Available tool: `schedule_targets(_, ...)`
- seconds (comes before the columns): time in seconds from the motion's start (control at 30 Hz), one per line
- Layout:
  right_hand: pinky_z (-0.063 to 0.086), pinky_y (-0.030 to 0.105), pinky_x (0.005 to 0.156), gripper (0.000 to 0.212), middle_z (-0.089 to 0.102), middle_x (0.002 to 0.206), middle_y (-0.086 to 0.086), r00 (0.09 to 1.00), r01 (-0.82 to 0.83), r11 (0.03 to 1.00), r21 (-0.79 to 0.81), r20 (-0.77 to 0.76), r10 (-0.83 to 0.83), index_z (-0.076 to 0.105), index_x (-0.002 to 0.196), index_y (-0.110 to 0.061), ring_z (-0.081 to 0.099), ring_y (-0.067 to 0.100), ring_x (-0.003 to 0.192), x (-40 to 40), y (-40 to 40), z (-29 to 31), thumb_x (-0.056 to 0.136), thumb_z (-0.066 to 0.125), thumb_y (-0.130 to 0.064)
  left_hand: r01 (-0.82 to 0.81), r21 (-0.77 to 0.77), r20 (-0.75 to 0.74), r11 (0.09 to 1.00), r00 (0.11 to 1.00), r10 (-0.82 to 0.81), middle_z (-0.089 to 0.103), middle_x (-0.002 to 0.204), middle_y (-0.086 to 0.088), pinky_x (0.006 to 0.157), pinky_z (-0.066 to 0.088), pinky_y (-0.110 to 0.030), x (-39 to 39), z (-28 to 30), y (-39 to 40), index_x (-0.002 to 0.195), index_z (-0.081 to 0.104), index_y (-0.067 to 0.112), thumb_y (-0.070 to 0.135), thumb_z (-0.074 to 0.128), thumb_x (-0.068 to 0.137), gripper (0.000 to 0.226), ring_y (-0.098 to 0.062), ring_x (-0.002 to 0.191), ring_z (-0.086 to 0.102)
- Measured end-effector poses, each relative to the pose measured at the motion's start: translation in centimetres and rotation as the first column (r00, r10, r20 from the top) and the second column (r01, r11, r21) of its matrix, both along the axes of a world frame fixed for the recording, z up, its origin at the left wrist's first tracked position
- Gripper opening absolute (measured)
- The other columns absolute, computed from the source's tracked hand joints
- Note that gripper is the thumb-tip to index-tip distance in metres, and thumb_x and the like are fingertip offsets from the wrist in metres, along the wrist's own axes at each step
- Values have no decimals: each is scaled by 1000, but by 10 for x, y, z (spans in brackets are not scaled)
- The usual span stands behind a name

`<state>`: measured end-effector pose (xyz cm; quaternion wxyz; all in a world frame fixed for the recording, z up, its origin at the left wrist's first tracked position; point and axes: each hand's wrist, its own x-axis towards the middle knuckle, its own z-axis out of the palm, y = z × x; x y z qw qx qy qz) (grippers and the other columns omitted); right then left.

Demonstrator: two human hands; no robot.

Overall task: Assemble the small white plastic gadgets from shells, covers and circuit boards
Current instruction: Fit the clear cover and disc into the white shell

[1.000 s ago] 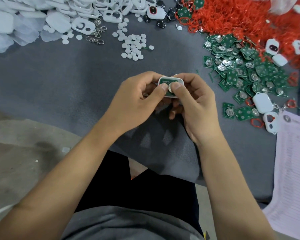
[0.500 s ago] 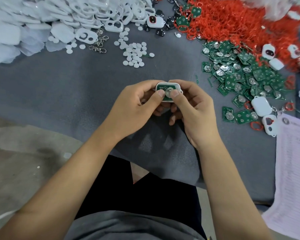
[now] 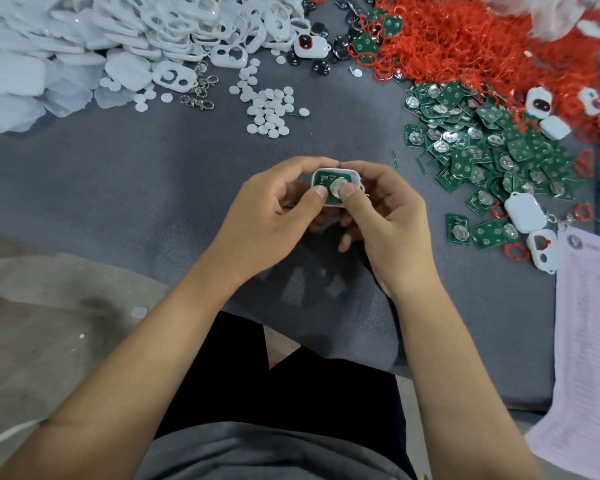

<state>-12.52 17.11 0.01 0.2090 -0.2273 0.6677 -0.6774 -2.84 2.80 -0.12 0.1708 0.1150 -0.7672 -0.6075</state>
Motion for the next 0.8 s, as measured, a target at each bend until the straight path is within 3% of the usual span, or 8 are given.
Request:
schedule_targets(0.1, 52, 26, 47, 16, 71, 86, 13, 1000, 9, 1000, 20, -15, -9, 71, 112, -13, 61, 12, 62, 1, 0, 1, 98, 63, -14, -8, 47, 4, 999, 1000, 8, 79, 96, 2, 72, 59, -23, 1, 1, 1, 126, 67, 13, 12, 59, 104, 23, -13, 81, 76)
schedule_targets(0.2, 52, 27, 47, 17, 74, 89, 8, 999, 10, 999, 30, -46, -9, 72, 111, -22, 63, 15, 62, 2, 0, 1, 97, 63, -16, -10, 68, 15, 998, 1000, 9, 80, 93, 4, 69, 58, -22, 1, 2, 2, 120, 66, 14, 18, 61, 104, 18, -12, 80, 77)
schedule_targets(0.33, 53, 29, 48, 20, 75, 96, 12, 998, 10, 1000, 28, -54, -8, 72, 114, -23, 67, 37, 70, 2, 0, 2, 98, 64, -16, 1, -19, 32, 1000, 999, 0, 79, 95, 6, 75, 62, -32, 1, 0, 1, 122, 64, 16, 21, 60, 105, 18, -14, 83, 76)
schedule_targets(0.4, 54, 30, 48, 20, 74, 96, 13, 998, 8, 999, 32, -60, -6, 72, 115, -23, 66, 44, 73, 2, -1, 1, 99, 64, -16, 3, -24, 27, 1000, 1000, -2, 78, 94, 7, 73, 61, -30, 1, 0, 1, 121, 64, 17, 22, 60, 105, 18, -12, 81, 76)
schedule_targets(0.6, 51, 28, 44, 18, 74, 92, 15, 998, -17, 1000, 14, -68, 18, 72, 117, -18, 71, 35, 67, 3, 1, 2, 101, 62, -17, -13, 51, 26, 999, 1000, 12, 79, 87, 3, 66, 63, -33, 0, 3, 2, 112, 64, 17, 30, 66, 103, 16, -14, 73, 76)
schedule_targets(0.7, 43, 27, 44, 17, 69, 75, 4, 950, 206, 978, 19, -243, -195, 74, 103, -16, 58, 26, 53, 2, 2, 2, 103, 60, -26, -27, 156, 20, 987, 1000, 25, 80, 87, 0, 62, 60, -26, -1, 1, 1, 110, 62, 16, 26, 66, 103, 13, -15, 72, 77)
schedule_targets(0.8, 40, 26, 59, 15, 64, 73, 2, 773, 507, 859, 69, -476, -418, 73, 96, -17, 51, 12, 62, -2, 3, 0, 102, 60, -20, -18, 181, 27, 983, 1000, 14, 81, 93, 0, 59, 57, -23, -2, -2, -2, 108, 59, 16, 27, 63, 103, 12, -17, 74, 76)
